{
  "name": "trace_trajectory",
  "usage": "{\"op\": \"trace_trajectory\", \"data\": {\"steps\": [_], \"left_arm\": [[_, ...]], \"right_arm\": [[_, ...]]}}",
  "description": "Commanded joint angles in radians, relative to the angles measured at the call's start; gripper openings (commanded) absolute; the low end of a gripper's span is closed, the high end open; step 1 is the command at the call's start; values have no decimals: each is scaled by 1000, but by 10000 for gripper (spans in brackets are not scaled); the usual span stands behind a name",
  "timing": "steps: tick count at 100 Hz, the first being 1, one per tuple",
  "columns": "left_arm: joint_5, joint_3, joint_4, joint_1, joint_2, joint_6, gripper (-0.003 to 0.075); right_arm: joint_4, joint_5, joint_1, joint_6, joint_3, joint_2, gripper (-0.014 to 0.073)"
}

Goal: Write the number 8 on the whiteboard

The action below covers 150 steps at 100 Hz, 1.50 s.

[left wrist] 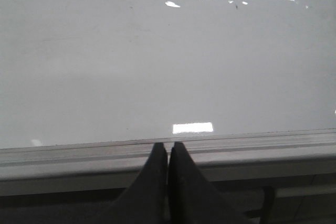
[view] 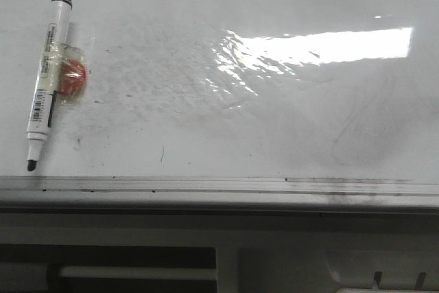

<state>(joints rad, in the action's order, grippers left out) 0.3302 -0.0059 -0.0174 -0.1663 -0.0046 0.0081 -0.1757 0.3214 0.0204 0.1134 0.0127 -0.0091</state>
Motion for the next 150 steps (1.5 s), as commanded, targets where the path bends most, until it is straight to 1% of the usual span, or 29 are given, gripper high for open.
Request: {"op": "trace_trajectory", "data": {"steps": [1,8,16,22,35,42,47,52,53,57,68,72,83,86,90,96,99,106,114,124,129,133,134,136,141,143,144,148,150], "left_arm": [[-48,40,-7,1,-27,-8,-20],[-48,40,-7,1,-27,-8,-20],[-48,40,-7,1,-27,-8,-20],[-48,40,-7,1,-27,-8,-20],[-48,40,-7,1,-27,-8,-20],[-74,40,27,1,-27,1,-20],[-123,40,11,1,-27,1,-20],[-177,40,-72,1,-27,-1,-20],[-192,40,-124,1,-27,-1,-20],[-226,40,-226,1,-27,-1,-20],[-308,40,-491,1,-27,-1,-20],[-330,38,-618,1,-27,-1,-20],[-346,36,-968,1,-27,-1,-20],[-344,34,-1036,1,-27,-1,-20],[-330,25,-1077,1,-27,1,-20],[-286,-5,-1053,1,-25,6,-20],[-252,-25,-1021,1,-21,6,-21],[-161,-86,-912,1,9,10,-20],[-56,-176,-747,1,78,10,-20],[49,-283,-622,1,193,28,-12],[96,-332,-602,1,256,91,30],[123,-371,-604,1,309,166,99],[134,-377,-606,1,318,178,129],[148,-395,-612,1,344,215,160],[163,-429,-625,-9,396,286,299],[156,-439,-630,-19,413,300,331],[152,-445,-635,-23,418,302,360],[145,-456,-651,-47,449,318,427],[144,-461,-658,-59,463,327,440]], "right_arm": [[-1,-24,-5,0,11,-23,-42],[-3,-24,-5,0,11,-23,-42],[-73,-52,-5,0,11,-23,-43],[-120,-119,-5,0,11,-23,-43],[-120,-279,-5,0,11,-23,-42],[-118,-358,-5,0,11,-23,-43],[-96,-409,-5,0,11,-23,-42],[-44,-448,-5,0,11,-23,-42],[-28,-452,-5,0,11,-23,-42],[10,-457,-5,0,11,-23,-42],[221,-457,-5,0,10,-23,-42],[289,-457,-5,0,10,-23,-42],[395,-457,-5,0,-10,-23,-42],[416,-454,-5,0,-23,-23,-42],[441,-439,-5,0,-49,-22,-42],[446,-386,-5,0,-97,-22,-42],[446,-329,-5,0,-126,-19,-42],[428,-201,-5,0,-198,5,-42],[361,-44,-5,0,-285,50,-42],[299,121,-5,-69,-391,133,-40],[296,192,-5,-113,-437,173,-19],[298,236,-5,-136,-475,207,27],[298,253,-5,-141,-475,213,37],[300,276,-5,-150,-499,229,69],[302,322,-5,-152,-533,266,162],[304,338,-1,-152,-553,280,204],[304,342,-1,-152,-558,285,232],[304,351,12,-152,-577,305,298],[308,351,21,-152,-586,312,332]]}}
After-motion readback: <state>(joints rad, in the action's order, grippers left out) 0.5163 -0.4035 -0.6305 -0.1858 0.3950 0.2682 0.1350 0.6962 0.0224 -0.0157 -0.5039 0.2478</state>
